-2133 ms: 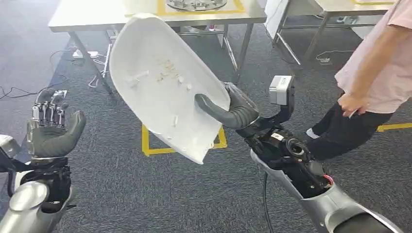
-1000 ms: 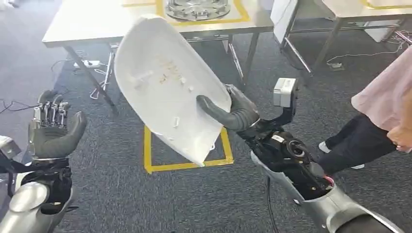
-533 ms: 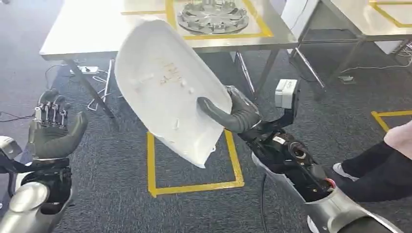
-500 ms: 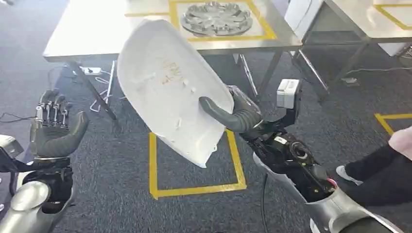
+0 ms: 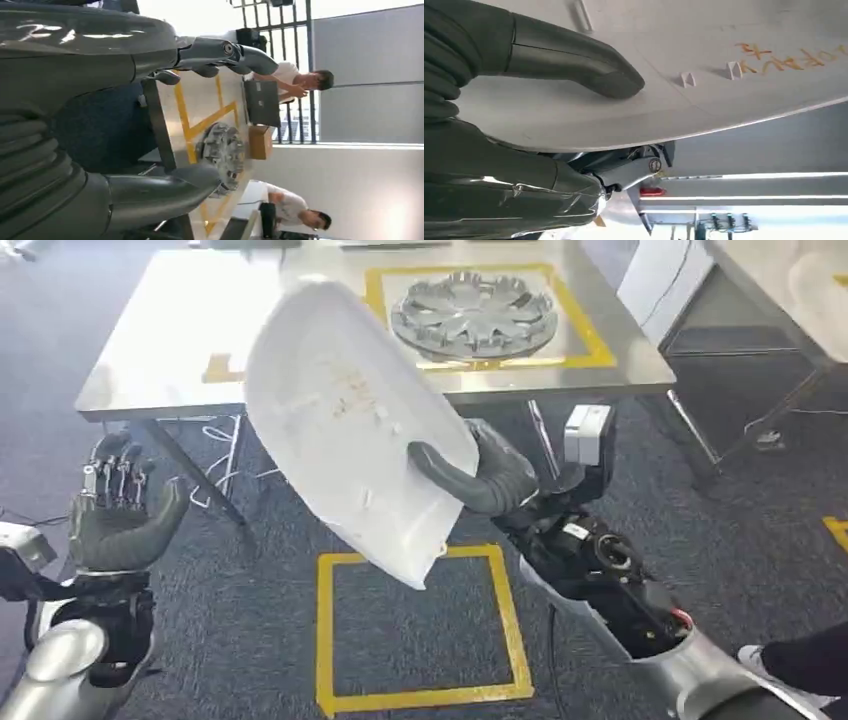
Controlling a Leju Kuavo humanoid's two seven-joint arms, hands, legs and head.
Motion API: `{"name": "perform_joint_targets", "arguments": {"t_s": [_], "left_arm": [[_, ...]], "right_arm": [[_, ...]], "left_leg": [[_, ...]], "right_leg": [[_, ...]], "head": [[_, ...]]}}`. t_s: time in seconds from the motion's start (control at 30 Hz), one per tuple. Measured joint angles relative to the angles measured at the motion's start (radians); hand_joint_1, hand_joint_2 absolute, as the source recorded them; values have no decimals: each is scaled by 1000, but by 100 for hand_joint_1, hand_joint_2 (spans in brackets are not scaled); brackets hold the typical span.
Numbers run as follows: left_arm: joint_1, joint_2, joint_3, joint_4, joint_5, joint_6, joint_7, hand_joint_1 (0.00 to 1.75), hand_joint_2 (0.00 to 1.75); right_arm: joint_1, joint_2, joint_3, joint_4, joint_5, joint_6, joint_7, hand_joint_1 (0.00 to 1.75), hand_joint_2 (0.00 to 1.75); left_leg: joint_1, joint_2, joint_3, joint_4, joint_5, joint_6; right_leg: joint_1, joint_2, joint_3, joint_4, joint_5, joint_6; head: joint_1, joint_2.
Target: Take the parts from the cabinet and place them on the table.
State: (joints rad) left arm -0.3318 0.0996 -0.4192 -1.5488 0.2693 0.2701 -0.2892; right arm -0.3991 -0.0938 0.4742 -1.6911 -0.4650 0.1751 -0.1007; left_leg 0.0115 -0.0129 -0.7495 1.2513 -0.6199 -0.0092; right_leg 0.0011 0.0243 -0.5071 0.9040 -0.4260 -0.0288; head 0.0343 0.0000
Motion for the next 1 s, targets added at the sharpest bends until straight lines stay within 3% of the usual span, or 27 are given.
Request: {"name": "perform_joint_targets", "arguments": {"t_s": [0.03,0.07,0.1,0.13,0.17,0.2,0.23,0.27,0.3,0.33,0.37,0.43,0.47,0.5,0.53,0.6,0.63,0.67,0.77,0.8,0.83,0.87,0.93,0.97,1.0], "left_arm": [[-1,2,0,0,0,0,0,0,175],[-1,2,0,0,0,0,0,0,175],[-1,3,0,1,-1,0,1,0,175],[0,3,-1,4,-1,0,1,0,175],[-1,5,-1,6,0,0,2,0,175],[1,5,-3,9,0,0,5,0,175],[4,6,-5,8,-1,0,7,0,175],[0,8,-4,8,-1,1,6,0,175],[-9,7,-4,7,-2,1,8,0,175],[-16,5,-4,3,-3,0,8,0,175],[-20,4,-4,3,-3,-1,10,0,175],[-16,4,-4,3,-3,-2,14,0,175],[-15,4,-5,3,-3,-2,16,0,175],[-15,3,-5,3,-3,-2,16,0,175],[-15,3,-5,3,-3,-2,16,0,175],[-15,3,-5,3,-2,-2,16,0,175],[-15,3,-5,3,-3,-2,16,0,175],[-17,2,-6,4,-2,-3,16,0,175],[-14,1,-8,3,-3,-4,16,0,175],[-15,1,-8,3,-3,-4,16,0,175],[-16,2,-8,3,-3,-4,15,0,175],[-20,2,-8,3,-3,-4,15,0,175],[-17,2,-8,3,-3,-4,16,0,175],[-14,2,-9,3,-3,-4,16,0,175],[-12,2,-9,3,-3,-4,16,0,175]], "right_arm": [[0,0,0,0,0,0,0,175,175],[0,0,1,0,0,0,0,175,175],[0,0,1,1,0,0,0,175,175],[1,0,1,2,0,0,0,175,175],[0,0,3,7,0,0,1,175,175],[-2,0,5,7,0,0,1,175,175],[0,0,7,9,1,-1,6,175,175],[-4,0,6,8,0,0,2,175,175],[-10,0,5,4,0,0,-1,175,175],[-12,0,4,2,0,-1,1,175,175],[-16,0,4,0,0,-1,1,175,175],[-12,0,5,0,0,-2,2,175,175],[-9,0,5,1,0,-3,2,175,175],[-8,0,5,1,0,-3,2,175,175],[-8,0,5,1,0,-3,2,175,175],[-9,-2,3,1,0,-3,2,175,175],[-11,-2,3,0,-1,-2,2,175,175],[-10,-2,3,-1,-1,-1,0,175,175],[-21,-2,3,-6,-2,-2,2,175,175],[-20,-2,2,-10,-2,-2,2,175,175],[-20,-2,3,-11,-2,-2,2,175,175],[-21,-2,3,-11,-2,-2,2,175,175],[-17,-2,3,-11,-2,-3,2,175,175],[-14,-2,4,-11,-2,-3,2,175,175],[-13,-2,4,-11,-2,-3,3,175,175]], "left_leg": [[2,3,-31,-36,-13,-2],[4,5,-47,-99,20,-4],[6,8,-48,-193,132,-5],[6,12,-37,-301,330,-2],[6,15,-58,-376,411,-1],[1,17,-40,-332,420,4],[0,9,-30,-320,425,8],[-5,9,-21,-308,411,7],[7,9,-4,-309,403,14],[7,8,4,-314,399,18],[4,9,8,-315,390,27],[-4,9,10,-315,379,36],[-9,9,10,-314,375,40],[-16,8,12,-314,371,42],[-23,6,17,-314,367,44],[-35,4,31,-314,363,44],[-34,3,34,-316,363,44],[-35,3,39,-316,364,43],[-20,1,39,-324,373,29],[-26,1,44,-337,383,25],[-28,0,39,-332,378,25],[-25,1,18,-289,335,16],[-11,2,-55,-108,245,-5],[-4,3,-88,-29,215,-14],[2,4,-105,12,206,-23]], "right_leg": [[-5,1,38,0,-28,3],[-9,1,82,0,-60,9],[-12,1,128,0,-93,15],[-12,-2,134,-3,-126,21],[-10,8,186,18,-155,28],[0,11,180,8,-182,36],[-6,10,214,-10,-208,35],[-4,9,250,-34,-223,35],[-7,10,282,-61,-231,39],[-10,0,288,-38,-243,45],[-10,-9,251,27,-279,47],[-9,-15,131,212,-363,45],[-6,-15,76,283,-380,42],[-3,-15,43,306,-365,37],[3,-15,37,275,-321,28],[19,-17,73,121,-201,2],[34,-24,96,34,-145,-20],[36,-19,91,27,-130,-30],[45,-19,90,13,-113,-44],[40,-19,93,-6,-96,-52],[27,-22,119,-32,-70,-31],[24,-21,120,-41,-61,-28],[16,-25,115,-41,-54,-19],[12,-26,114,-40,-56,-16],[7,-27,114,-38,-58,-11]], "head": [[0,0],[-4,0],[-9,0],[-16,0],[-28,0],[-28,0],[-13,0],[-15,0],[-19,0],[-13,0],[0,0],[13,0],[19,0],[26,0],[31,0],[41,0],[43,0],[22,0],[43,0],[47,0],[47,0],[39,0],[28,0],[24,0],[22,0]]}}
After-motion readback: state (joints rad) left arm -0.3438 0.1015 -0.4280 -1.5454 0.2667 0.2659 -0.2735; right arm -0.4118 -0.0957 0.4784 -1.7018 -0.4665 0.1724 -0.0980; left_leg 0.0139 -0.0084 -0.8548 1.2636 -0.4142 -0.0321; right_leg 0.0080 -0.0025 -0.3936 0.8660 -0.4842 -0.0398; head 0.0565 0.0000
